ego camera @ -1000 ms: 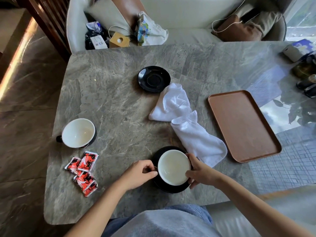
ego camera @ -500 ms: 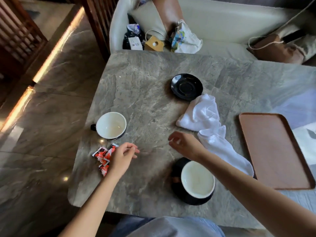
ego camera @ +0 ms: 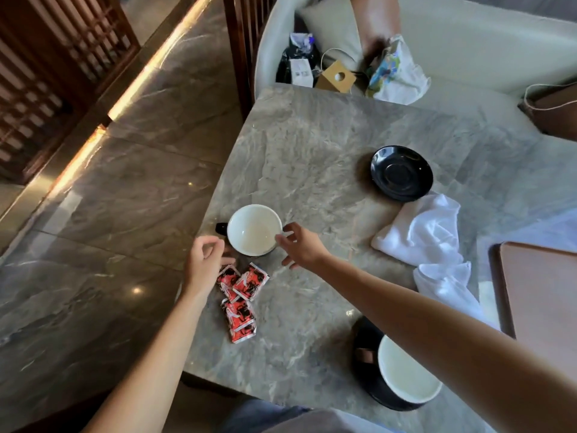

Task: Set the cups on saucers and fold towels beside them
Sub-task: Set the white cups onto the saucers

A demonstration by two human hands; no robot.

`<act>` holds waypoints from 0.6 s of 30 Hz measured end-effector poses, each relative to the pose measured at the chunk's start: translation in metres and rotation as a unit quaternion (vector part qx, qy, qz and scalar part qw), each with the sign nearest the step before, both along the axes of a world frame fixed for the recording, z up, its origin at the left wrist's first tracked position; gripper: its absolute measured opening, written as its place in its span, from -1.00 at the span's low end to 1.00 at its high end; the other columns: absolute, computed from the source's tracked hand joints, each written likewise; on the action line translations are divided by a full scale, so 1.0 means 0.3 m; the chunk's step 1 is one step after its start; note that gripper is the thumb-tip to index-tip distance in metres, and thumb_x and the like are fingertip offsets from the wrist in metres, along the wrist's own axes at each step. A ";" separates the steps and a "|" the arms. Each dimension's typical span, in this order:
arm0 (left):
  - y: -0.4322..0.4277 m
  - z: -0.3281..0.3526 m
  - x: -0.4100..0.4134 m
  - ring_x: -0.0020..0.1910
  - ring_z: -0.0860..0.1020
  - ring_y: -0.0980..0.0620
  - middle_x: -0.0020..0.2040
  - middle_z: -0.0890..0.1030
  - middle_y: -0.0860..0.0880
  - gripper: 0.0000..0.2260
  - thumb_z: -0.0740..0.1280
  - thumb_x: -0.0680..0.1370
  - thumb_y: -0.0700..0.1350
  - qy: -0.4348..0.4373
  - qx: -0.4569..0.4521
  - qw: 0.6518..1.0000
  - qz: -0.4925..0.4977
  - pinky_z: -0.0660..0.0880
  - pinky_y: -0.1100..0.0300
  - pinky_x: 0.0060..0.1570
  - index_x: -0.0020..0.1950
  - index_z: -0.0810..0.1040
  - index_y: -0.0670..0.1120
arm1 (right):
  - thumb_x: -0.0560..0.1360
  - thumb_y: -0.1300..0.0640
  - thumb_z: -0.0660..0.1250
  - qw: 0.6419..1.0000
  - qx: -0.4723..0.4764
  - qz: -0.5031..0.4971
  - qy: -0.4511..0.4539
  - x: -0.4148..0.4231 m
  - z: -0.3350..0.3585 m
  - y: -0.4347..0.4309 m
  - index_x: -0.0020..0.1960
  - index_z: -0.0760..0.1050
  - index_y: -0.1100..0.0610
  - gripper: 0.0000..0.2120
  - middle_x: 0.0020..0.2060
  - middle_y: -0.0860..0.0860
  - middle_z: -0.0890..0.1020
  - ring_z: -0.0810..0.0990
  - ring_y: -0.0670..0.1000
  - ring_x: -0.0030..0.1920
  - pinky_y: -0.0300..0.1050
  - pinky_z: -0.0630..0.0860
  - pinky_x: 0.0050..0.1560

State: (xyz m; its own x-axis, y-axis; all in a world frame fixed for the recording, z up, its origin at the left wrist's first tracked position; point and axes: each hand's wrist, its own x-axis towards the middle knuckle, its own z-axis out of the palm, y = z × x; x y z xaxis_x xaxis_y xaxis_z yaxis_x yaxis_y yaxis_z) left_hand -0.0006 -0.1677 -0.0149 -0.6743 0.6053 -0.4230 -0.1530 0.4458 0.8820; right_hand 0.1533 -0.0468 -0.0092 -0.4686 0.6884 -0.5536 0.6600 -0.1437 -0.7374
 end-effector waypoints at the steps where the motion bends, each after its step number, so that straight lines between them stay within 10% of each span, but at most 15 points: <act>1: 0.016 -0.003 -0.015 -0.48 0.60 0.20 0.05 0.56 -0.19 -0.90 0.21 0.59 -0.16 -0.005 -0.011 1.000 0.000 0.46 0.44 -0.39 0.09 0.38 -0.14 | 0.55 0.01 0.26 1.000 -0.006 -0.001 -0.001 -0.019 -0.007 0.004 0.30 0.35 0.15 -0.62 0.03 0.07 0.57 0.65 0.03 -0.38 0.03 0.66 -0.26; 7: 0.073 -0.028 -0.068 -0.10 0.62 -0.17 0.18 0.56 -0.23 -0.76 0.21 0.60 -0.13 -0.022 -0.044 0.999 0.010 0.51 0.32 -0.31 0.24 0.37 -0.16 | 0.53 0.14 0.20 0.998 -0.052 -0.028 0.004 -0.067 -0.019 0.011 0.31 0.35 0.17 -0.64 0.09 0.15 0.59 0.70 0.09 -0.28 -0.08 0.66 -0.31; 18: 0.086 0.000 -0.100 -0.06 0.59 -0.01 0.15 0.57 -0.14 -0.71 0.22 0.59 -0.16 -0.049 -0.046 0.995 -0.078 0.48 0.12 0.03 0.32 0.43 -0.05 | 0.51 0.32 0.17 0.985 -0.112 -0.114 0.069 -0.062 -0.014 0.027 0.39 0.32 0.03 -0.52 0.15 0.25 0.54 0.68 0.30 -0.16 0.01 0.66 -0.32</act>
State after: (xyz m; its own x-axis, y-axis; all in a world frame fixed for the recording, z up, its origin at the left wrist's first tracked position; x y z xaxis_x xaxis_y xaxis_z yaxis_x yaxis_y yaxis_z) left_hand -0.0307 -0.1419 -0.0151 -0.5286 0.6549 -0.5401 -0.1588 0.5488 0.8208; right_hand 0.1347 -0.0386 -0.0133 -0.3969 0.6518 -0.6462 0.4878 -0.4466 -0.7501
